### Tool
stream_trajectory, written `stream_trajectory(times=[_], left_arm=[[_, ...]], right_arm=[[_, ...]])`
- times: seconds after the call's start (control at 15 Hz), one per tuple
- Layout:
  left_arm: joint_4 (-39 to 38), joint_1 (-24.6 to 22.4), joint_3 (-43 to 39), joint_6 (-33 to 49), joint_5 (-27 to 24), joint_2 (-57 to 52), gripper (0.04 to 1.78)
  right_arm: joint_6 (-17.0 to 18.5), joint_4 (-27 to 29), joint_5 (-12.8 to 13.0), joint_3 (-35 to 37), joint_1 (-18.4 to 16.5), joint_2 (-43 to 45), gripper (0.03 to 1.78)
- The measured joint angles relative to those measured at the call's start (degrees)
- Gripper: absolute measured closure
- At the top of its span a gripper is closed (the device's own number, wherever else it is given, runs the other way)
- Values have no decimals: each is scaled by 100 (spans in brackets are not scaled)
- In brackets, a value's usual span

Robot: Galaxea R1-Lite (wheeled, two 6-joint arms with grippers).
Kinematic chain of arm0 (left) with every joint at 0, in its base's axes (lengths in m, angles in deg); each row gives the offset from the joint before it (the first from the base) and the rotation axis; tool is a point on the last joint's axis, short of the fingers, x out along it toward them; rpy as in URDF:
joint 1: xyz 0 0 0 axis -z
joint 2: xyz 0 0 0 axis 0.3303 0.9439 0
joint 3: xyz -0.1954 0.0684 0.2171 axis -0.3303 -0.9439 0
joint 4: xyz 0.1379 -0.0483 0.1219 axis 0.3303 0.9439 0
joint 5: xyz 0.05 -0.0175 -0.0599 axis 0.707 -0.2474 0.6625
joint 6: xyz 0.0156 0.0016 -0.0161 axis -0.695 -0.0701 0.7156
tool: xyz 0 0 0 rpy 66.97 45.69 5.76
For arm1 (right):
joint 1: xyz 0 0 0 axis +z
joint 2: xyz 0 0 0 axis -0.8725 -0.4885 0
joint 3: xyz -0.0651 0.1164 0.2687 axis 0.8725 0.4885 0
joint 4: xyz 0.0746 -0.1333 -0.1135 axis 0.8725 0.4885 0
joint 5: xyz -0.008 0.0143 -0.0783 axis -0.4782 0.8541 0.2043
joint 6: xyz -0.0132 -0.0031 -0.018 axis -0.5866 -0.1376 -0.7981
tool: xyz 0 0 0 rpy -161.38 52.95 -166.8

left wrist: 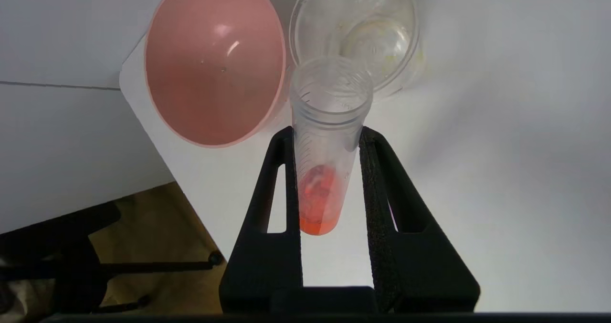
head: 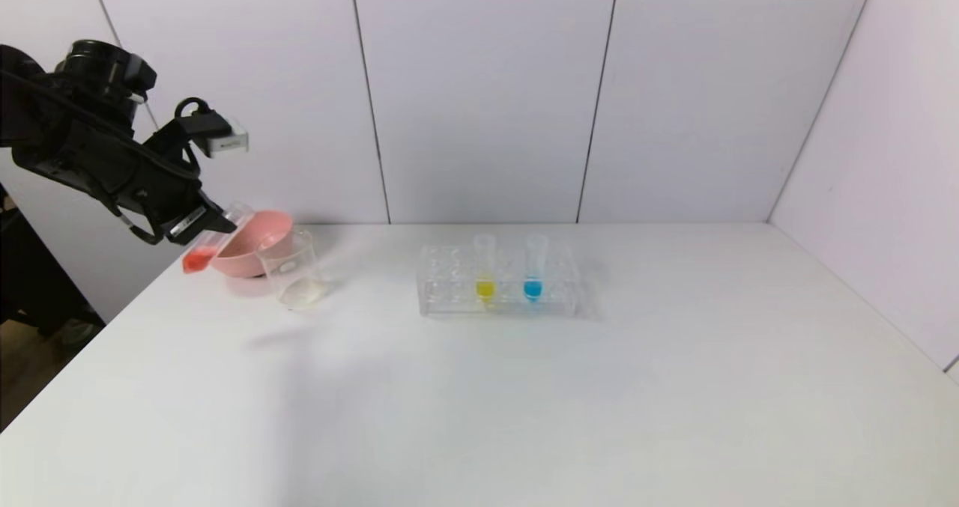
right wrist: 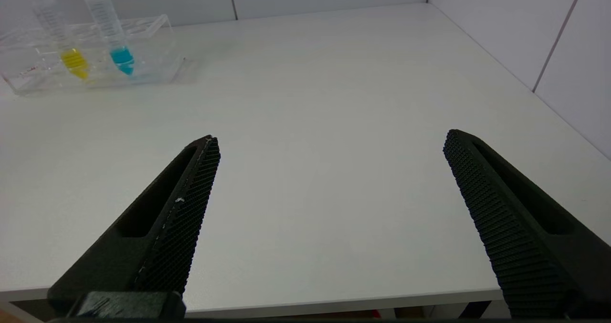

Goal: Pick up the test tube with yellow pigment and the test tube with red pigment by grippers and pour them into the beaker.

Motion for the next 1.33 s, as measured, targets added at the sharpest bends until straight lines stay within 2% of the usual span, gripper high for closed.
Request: stream_trajectory(times=[0.2, 0.33, 0.73, 1.33], left_arm=[[792, 104, 827, -221, 461, 212, 141], [1137, 165, 1100, -524, 827, 386, 141], [917, 357, 1259, -1056, 1476, 728, 141], [744, 1037, 1262, -1565, 3039, 987, 141]], right_arm=[[-2, 2, 0, 0, 2, 0, 10], [0, 0, 0, 0, 2, 0, 10], [-2, 0, 0, 0, 2, 0, 10], [-2, 0, 0, 0, 5, 0, 10]])
